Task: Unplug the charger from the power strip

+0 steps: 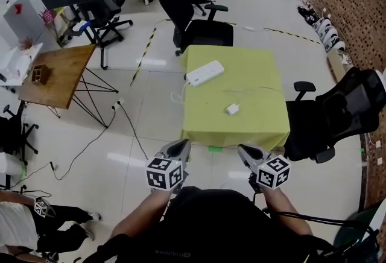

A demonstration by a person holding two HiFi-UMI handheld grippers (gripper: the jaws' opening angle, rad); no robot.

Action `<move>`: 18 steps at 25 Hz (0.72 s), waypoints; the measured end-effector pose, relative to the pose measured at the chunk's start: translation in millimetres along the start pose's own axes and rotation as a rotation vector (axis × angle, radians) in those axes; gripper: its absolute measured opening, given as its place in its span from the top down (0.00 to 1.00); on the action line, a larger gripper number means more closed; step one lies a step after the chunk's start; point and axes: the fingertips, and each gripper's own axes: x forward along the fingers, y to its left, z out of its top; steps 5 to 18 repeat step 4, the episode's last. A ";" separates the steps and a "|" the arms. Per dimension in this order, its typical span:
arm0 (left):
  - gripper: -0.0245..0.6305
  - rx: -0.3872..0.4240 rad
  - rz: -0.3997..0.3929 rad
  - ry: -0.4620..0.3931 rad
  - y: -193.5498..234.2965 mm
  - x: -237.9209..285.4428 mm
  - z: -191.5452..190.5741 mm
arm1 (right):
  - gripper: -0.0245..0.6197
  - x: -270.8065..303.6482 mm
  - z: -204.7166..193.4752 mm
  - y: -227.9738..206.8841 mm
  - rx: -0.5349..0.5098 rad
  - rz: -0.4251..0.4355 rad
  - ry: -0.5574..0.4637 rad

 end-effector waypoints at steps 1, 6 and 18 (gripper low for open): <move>0.96 0.004 -0.004 0.005 -2.4 1.6 0.0 | 0.96 -1.3 -1.3 -0.1 0.002 0.002 0.001; 0.96 0.017 -0.017 0.013 -9.5 6.5 2.5 | 0.96 -4.2 -1.2 -1.9 0.005 0.005 -0.004; 0.96 0.017 -0.017 0.013 -9.5 6.5 2.5 | 0.96 -4.2 -1.2 -1.9 0.005 0.005 -0.004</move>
